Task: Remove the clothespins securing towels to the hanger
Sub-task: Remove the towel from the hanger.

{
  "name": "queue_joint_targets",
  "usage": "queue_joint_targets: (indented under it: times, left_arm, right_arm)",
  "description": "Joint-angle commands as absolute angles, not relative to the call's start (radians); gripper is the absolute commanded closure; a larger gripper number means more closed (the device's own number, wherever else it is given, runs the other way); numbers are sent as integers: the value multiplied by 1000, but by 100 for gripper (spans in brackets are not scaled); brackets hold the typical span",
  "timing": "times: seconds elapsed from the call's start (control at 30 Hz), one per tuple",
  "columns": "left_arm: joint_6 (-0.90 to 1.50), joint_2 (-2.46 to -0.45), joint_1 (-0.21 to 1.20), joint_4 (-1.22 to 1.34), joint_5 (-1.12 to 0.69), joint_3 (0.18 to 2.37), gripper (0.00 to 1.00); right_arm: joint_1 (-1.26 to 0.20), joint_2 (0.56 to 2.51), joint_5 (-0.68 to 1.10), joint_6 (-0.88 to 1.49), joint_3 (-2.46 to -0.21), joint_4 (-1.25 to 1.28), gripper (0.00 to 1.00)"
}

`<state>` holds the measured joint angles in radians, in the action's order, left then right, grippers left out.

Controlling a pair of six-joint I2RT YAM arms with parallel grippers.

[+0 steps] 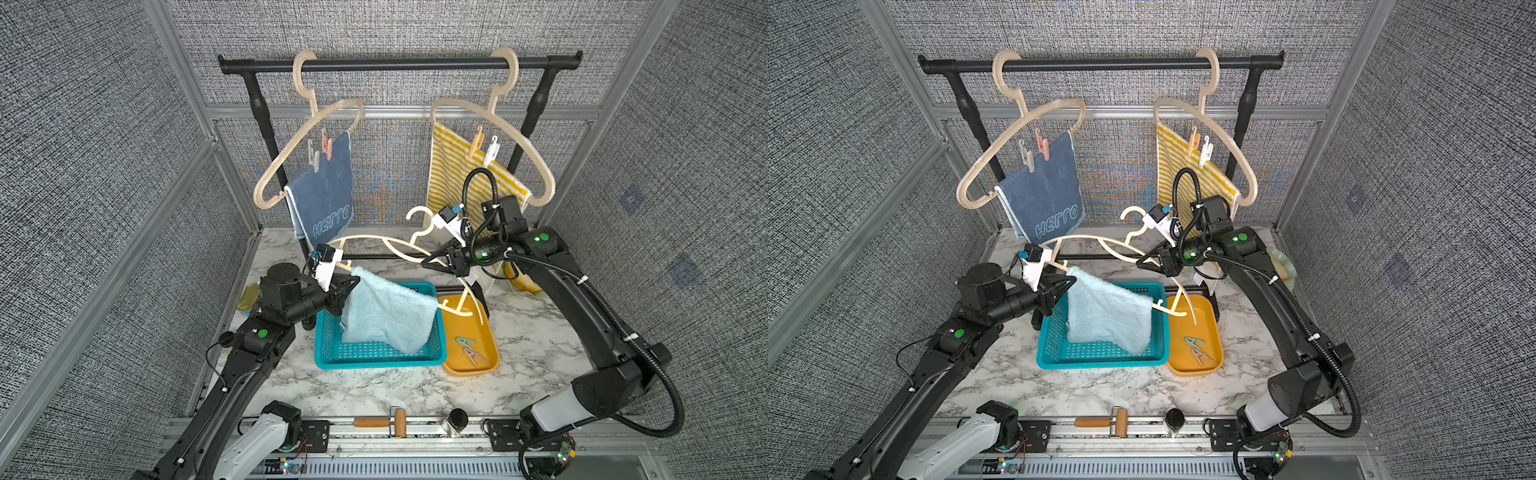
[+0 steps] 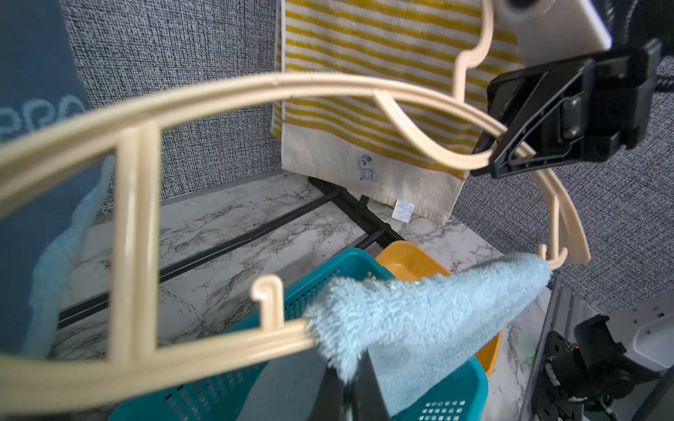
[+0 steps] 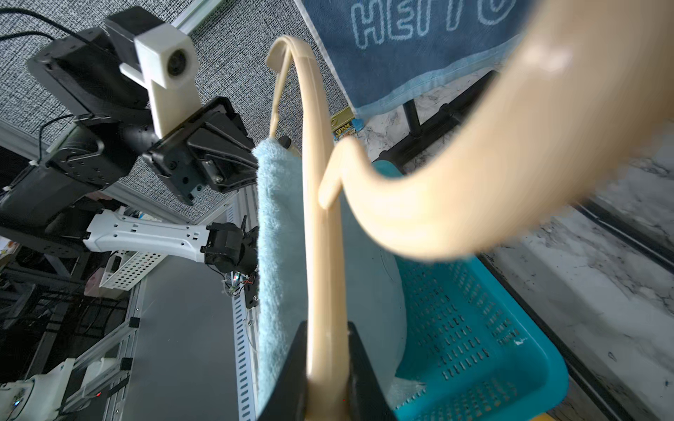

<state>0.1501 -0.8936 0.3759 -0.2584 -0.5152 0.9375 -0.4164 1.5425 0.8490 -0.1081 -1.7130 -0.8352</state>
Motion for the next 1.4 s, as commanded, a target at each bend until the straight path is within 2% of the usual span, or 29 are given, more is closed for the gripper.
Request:
queue_joint_targets:
  times: [0.0, 0.27, 0.33, 0.47, 0.7, 0.77, 1.17, 1.2, 1.37]
  left_arm:
    - [167, -885, 378, -205, -572, 991, 100]
    - [155, -867, 378, -260, -515, 1031, 100]
    - [155, -870, 377, -265, -518, 1019, 100]
    - [183, -904, 379, -244, -584, 968, 93]
    - [258, -960, 379, -52, -695, 821, 89]
    - [278, -977, 378, -7, -718, 796, 85]
    - [278, -1034, 378, 21, -722, 775, 77]
    - [275, -1030, 379, 16, -702, 776, 78]
    - [257, -1000, 379, 1, -640, 776, 98]
  right_arm:
    - [-418, 1554, 627, -35, -1697, -808, 100]
    - [-422, 1562, 505, -9, -1677, -805, 100]
    - [-422, 1551, 526, -5, -1671, -799, 100]
    - [-426, 1534, 584, 5, -1672, -779, 100]
    - [-467, 1520, 624, 6, -1693, -779, 100]
    - [-472, 1520, 632, 7, -1697, -779, 100]
    - [-480, 1525, 663, 7, -1703, -776, 100]
    - [-480, 1525, 662, 5, -1703, -777, 100]
    - [-482, 1533, 660, 2, -1703, -777, 100]
